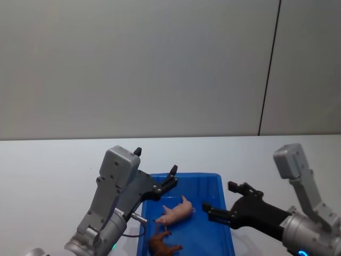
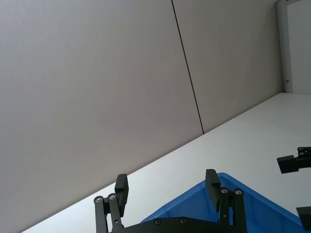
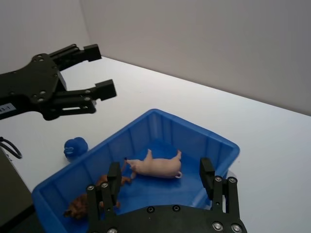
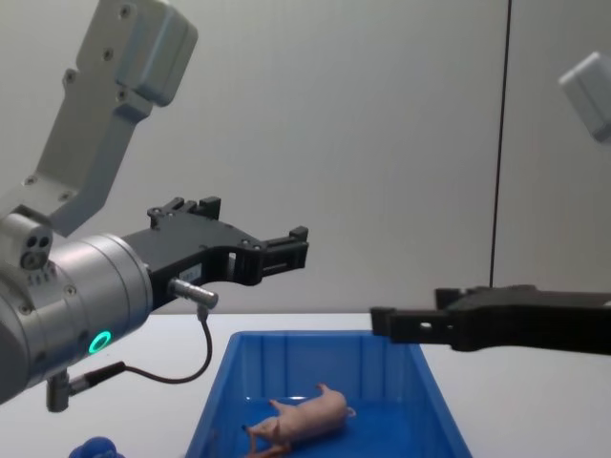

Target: Pick up the two dolls from the table and place them into the box.

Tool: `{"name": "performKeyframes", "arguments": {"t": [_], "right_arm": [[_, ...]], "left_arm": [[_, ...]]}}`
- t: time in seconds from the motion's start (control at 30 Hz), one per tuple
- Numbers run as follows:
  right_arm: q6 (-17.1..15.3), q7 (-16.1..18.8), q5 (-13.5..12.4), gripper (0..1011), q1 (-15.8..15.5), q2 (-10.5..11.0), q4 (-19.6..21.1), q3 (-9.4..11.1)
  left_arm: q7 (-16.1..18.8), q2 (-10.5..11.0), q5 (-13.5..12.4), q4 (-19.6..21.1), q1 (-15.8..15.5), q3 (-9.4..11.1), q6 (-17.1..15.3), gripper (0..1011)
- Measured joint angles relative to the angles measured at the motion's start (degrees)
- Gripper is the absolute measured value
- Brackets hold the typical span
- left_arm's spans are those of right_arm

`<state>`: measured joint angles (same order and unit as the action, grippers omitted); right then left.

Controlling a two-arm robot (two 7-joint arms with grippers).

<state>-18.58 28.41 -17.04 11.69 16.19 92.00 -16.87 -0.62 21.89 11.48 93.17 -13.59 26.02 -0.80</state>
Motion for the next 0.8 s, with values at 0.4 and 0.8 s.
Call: {"name": "performKeyframes", "arguments": {"t": [0.4,0.8], "right_arm": [[2.86,-1.59,-1.62,1001,-2.51,4.31,0.09,2.98],[4.87,-2.79,-2.77,1001,-4.70,7.27,0.47,4.92]], "left_arm": [[0.00,0.00,0.00,0.00,0.00,0.00,0.00,1002],[0.04,0.29,-0.51,0.33,0.31,-0.11,-0.57,1002]]}}
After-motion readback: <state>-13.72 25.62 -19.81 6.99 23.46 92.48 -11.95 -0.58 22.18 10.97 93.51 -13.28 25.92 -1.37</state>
